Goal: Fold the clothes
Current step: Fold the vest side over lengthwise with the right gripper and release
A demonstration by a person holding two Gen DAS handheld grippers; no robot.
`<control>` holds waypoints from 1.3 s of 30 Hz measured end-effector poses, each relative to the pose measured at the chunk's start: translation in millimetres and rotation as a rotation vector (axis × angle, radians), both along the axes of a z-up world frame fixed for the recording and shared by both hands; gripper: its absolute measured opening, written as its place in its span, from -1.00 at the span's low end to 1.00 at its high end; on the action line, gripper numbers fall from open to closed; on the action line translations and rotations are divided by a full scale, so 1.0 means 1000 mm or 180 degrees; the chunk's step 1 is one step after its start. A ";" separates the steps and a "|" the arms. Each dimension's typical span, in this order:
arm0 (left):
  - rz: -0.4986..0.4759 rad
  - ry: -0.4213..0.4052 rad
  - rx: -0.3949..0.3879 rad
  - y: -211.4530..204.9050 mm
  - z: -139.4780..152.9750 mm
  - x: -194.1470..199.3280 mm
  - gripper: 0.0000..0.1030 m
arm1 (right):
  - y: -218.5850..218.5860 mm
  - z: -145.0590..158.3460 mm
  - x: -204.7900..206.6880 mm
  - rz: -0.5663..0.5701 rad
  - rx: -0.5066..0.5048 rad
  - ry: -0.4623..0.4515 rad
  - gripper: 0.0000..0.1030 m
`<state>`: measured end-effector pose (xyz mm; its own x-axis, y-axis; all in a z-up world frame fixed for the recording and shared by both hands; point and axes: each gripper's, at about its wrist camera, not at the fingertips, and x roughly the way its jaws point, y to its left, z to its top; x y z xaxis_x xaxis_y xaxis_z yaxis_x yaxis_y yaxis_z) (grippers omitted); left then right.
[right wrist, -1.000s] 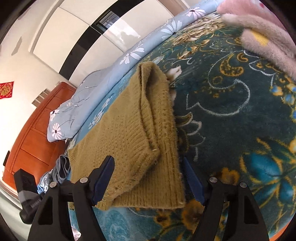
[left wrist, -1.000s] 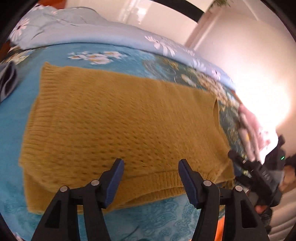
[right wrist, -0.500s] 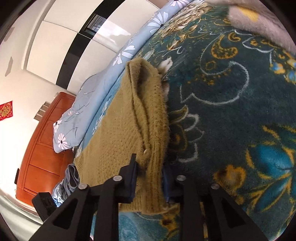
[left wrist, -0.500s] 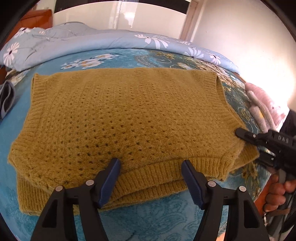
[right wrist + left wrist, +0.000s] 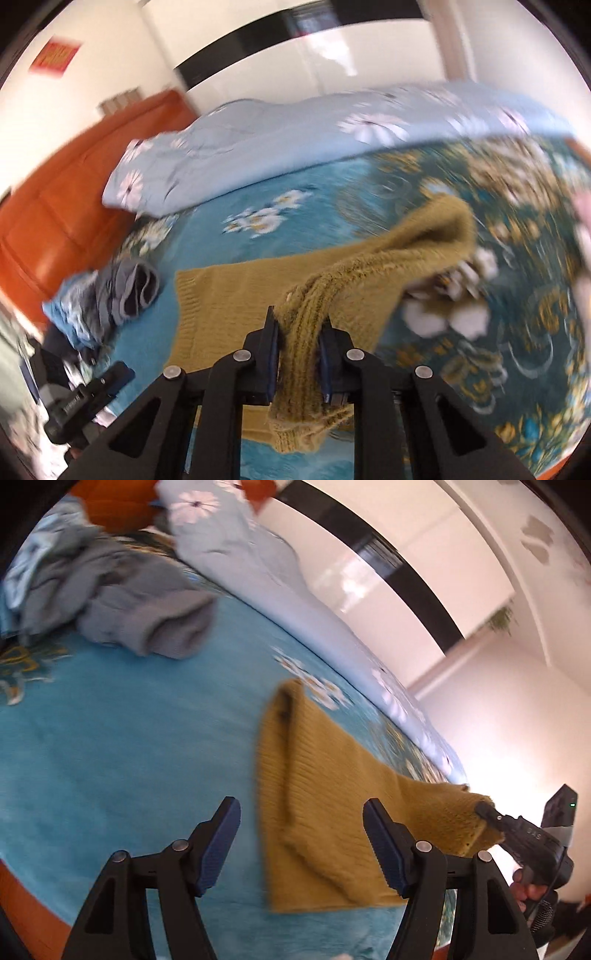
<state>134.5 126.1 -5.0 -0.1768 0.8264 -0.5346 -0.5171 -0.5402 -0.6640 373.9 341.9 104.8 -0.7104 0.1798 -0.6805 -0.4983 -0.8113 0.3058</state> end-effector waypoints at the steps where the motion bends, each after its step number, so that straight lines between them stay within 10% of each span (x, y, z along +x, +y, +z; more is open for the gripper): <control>1: 0.0074 -0.0047 -0.0009 -0.010 -0.005 -0.007 0.41 | -0.012 0.006 -0.015 0.0143 0.0124 -0.0060 -0.64; 4: 0.0214 -0.0181 -0.0027 -0.031 -0.019 -0.024 0.41 | -0.048 0.020 -0.060 0.0588 0.0465 -0.0243 -0.64; 12: 0.0247 -0.0407 -0.0076 -0.043 -0.044 -0.038 0.41 | -0.117 -0.059 -0.119 0.1299 0.0502 -0.1008 -0.64; 23: 0.0047 -0.0523 0.0011 -0.014 -0.047 -0.035 0.41 | -0.130 -0.065 -0.111 0.1647 0.0203 -0.0768 -0.26; 35: -0.0341 -0.0372 -0.0375 0.050 -0.044 0.003 0.49 | 0.001 -0.084 0.033 -0.0224 -0.0792 -0.0061 0.01; 39: -0.0374 -0.0431 -0.0310 0.054 -0.046 0.013 0.15 | 0.007 -0.106 0.044 -0.0415 -0.1076 -0.0071 0.04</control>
